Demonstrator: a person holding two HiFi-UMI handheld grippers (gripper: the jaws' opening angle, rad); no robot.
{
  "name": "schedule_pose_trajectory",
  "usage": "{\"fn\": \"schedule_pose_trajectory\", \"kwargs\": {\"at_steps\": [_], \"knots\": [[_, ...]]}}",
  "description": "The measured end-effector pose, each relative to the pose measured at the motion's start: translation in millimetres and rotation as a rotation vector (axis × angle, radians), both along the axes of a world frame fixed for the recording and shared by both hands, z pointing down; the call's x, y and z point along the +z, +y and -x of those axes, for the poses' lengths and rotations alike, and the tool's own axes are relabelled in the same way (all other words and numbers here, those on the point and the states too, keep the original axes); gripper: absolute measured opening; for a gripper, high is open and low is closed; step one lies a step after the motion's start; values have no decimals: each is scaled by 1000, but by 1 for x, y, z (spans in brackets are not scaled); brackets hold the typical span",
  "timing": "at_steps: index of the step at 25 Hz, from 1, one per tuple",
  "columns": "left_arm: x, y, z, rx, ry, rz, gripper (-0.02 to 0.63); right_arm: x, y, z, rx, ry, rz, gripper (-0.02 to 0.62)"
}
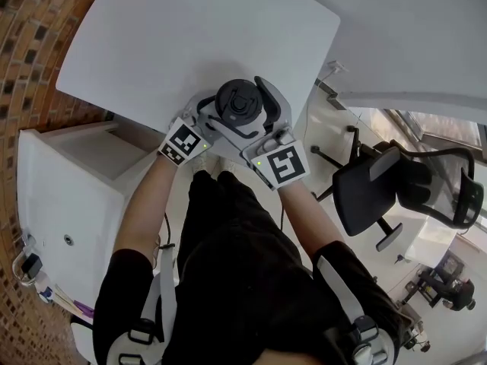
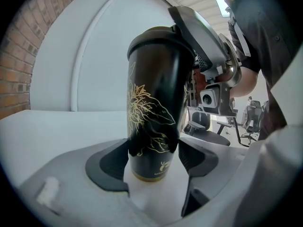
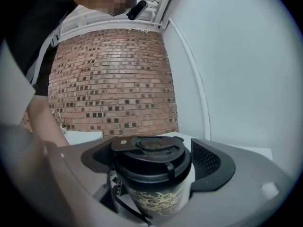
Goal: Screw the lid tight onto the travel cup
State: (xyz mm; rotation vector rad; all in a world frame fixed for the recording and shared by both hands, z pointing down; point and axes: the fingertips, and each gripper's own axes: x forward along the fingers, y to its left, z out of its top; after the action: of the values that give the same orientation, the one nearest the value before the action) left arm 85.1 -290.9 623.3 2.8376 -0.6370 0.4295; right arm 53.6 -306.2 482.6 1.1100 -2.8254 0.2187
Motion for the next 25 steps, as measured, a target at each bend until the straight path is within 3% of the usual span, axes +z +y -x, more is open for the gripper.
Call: {"fn": "schedule_pose_trajectory", "kwargs": {"at_steps": [5, 10, 18, 22, 25], "knots": [[1, -1, -4, -4, -11, 3, 337, 4, 12, -17, -51, 29, 14, 479], [1, 0, -1, -9, -20, 5, 341, -6, 21, -34, -35, 10, 26, 482], [12, 6, 10, -46, -101, 18, 341, -11, 41, -63, -37, 26, -3, 482], [11, 20, 19, -91, -96, 83, 338, -19, 54, -68, -25, 11, 7, 480], [2, 36, 26, -155, 9, 194, 331, -19, 65, -69, -13, 17, 20, 465]]}}
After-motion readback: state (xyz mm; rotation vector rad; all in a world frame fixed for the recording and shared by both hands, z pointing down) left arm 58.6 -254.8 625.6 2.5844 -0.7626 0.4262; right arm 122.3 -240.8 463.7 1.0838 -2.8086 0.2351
